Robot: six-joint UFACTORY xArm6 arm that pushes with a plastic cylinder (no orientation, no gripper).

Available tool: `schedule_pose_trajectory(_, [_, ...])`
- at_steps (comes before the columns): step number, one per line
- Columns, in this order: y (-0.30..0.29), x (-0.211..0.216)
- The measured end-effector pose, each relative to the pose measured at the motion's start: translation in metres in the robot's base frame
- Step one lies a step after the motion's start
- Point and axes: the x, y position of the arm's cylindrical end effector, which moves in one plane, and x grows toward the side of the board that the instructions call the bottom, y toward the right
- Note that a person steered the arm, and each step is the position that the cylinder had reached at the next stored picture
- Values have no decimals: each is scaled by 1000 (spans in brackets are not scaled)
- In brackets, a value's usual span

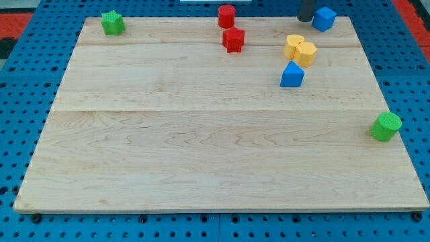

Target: Move red star towards center left

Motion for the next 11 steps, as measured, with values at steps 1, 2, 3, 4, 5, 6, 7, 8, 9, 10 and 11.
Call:
schedule_pose_trajectory(1, [-6, 0])
schedule_pose_trajectory(2, [-6, 1])
schedule_pose_trajectory(3, [-22, 21])
schedule_pose_trajectory(4, [-34, 21])
schedule_pose_trajectory(5, [-68, 27])
schedule_pose_trajectory(6, [-140, 37])
schedule_pose_trajectory(7, [-205, 74])
schedule_pose_trajectory(8, [-216, 94])
schedule_pose_trajectory(9, [-187, 76])
schedule_pose_trajectory(10, [-147, 71])
schedule_pose_trajectory(11, [-119, 76])
